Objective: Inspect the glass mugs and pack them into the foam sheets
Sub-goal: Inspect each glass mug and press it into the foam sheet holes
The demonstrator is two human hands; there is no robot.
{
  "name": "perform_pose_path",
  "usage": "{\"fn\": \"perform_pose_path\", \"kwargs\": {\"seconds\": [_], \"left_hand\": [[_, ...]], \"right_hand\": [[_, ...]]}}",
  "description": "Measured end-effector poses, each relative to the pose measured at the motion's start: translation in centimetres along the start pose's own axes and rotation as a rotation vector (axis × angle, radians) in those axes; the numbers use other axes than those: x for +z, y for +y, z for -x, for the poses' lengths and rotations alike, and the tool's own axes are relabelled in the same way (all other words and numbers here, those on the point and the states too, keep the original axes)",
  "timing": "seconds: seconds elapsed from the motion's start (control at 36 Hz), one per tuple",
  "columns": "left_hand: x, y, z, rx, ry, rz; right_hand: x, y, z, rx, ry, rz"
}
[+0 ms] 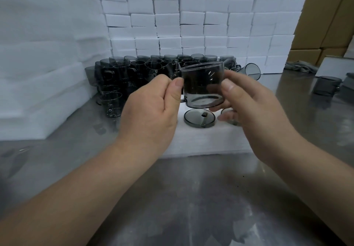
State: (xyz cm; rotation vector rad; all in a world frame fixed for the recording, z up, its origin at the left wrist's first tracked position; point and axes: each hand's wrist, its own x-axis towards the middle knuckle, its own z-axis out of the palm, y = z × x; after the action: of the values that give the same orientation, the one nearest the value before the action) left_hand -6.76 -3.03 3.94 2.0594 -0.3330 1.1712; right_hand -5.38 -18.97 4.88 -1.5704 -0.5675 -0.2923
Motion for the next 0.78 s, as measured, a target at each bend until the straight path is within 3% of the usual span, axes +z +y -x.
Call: {"fn": "perform_pose_path", "kwargs": {"seconds": [0.17,0.33,0.42,0.58,0.78], "left_hand": [[-0.2,0.4,0.0,-0.011,0.041,-0.048],[-0.1,1.0,0.2,0.032,0.043,-0.178],[-0.1,1.1,0.4,0.060,0.015,-0.146],[0.2,1.4,0.5,0.269,-0.098,-0.185],[0.5,1.6,0.8,0.460,-0.265,-0.124]], "right_hand": [[-0.3,0.0,0.1,-0.129,0.169,0.097],[0.6,0.5,0.5,-0.107,-0.010,0.221],[0.9,0.7,0.7,-0.098,-0.093,0.146],[0.9,0.7,0.7,-0.089,-0.129,0.085],[0.6,0.8,0.4,-0.111,-0.039,0.067]]}}
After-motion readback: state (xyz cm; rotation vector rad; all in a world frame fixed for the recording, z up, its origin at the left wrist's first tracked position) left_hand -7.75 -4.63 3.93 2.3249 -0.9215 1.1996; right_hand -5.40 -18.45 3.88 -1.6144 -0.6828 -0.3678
